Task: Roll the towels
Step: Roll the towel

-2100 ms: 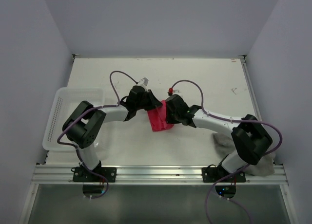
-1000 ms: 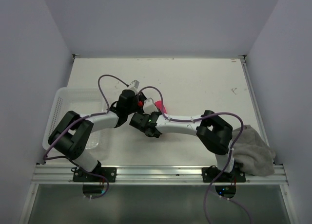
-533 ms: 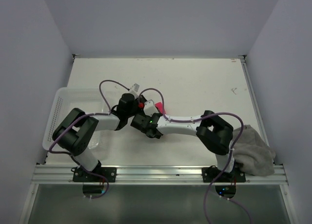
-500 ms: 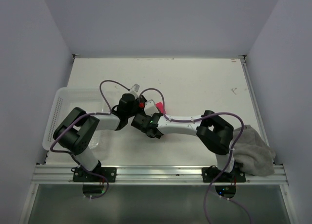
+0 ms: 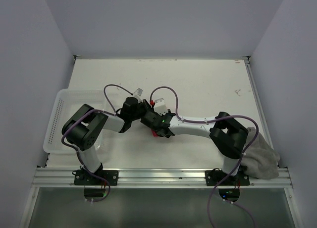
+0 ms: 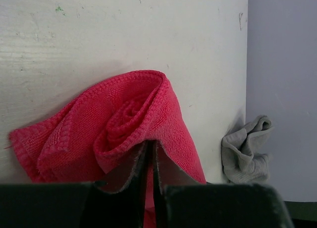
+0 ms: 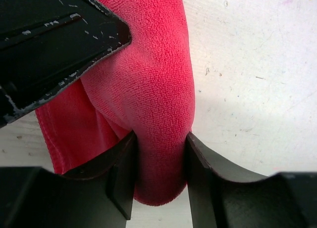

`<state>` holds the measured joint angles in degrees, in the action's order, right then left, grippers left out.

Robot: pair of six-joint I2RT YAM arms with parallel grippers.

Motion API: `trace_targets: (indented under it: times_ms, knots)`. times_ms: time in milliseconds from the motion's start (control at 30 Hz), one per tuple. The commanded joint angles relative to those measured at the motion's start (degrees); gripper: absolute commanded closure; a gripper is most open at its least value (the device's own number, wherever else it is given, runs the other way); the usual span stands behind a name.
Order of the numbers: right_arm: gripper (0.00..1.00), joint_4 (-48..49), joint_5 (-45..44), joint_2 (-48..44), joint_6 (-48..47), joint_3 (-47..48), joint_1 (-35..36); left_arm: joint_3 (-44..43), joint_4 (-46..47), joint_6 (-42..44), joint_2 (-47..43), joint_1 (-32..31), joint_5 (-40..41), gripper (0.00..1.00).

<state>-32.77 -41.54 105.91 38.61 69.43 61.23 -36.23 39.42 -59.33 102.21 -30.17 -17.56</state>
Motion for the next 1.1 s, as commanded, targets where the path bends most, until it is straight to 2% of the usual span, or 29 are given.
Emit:
trace_targets:
  times_ms: [0, 33, 167, 300, 367, 433, 533, 667, 900, 1000, 1067]
  knots:
    - [0.53, 2.80, 2.16, -3.68, 1.38, -1.31, -1.11, -1.39, -5.57, 3.52, 1.41, 0.12, 2.88, 0.88]
    - [0.48, 3.33, 2.43, -4.91, 1.47, -1.66, -1.20, -1.39, -6.19, 3.78, 1.24, 0.20, 3.32, 0.88]
    - [0.40, 5.35, 5.84, -9.83, 1.29, -4.03, -2.78, -1.65, -8.65, 5.62, 1.76, 0.64, 4.29, 0.88]
    - [0.34, 11.74, 14.10, -16.25, 1.03, -9.38, -7.33, -1.48, -9.54, 6.77, 2.64, 1.43, 4.55, 0.89]
    - [0.32, 15.53, 22.79, -19.23, 1.20, -11.85, -9.98, -1.13, -9.71, 7.38, 2.64, 1.61, 4.99, 0.89]
    - [0.32, 20.54, 31.29, -20.21, 2.43, -14.84, -14.11, -1.13, -10.06, 7.82, 2.73, 1.78, 5.26, 0.89]
    - [0.31, 24.86, 39.05, -19.43, 3.92, -16.69, -18.07, -0.95, -10.42, 8.09, 2.55, 1.87, 5.35, 0.89]
    - [0.31, 28.89, 44.95, -16.53, 5.86, -18.35, -21.93, -1.12, -11.12, 8.88, 2.29, 2.05, 5.87, 0.89]
    - [0.32, 35.84, 50.23, -12.75, 8.85, -21.26, -23.70, -0.86, -12.35, 9.85, 1.76, 2.57, 6.92, 0.89]
    - [0.35, 38.65, 51.47, -11.52, 10.25, -22.67, -23.62, -0.16, -12.17, 10.02, 1.32, 2.49, 7.28, 0.90]
    - [0.42, 39.01, 51.56, -10.46, 10.43, -22.76, -23.70, 0.19, -12.00, 10.02, 1.32, 2.49, 7.28, 0.90]
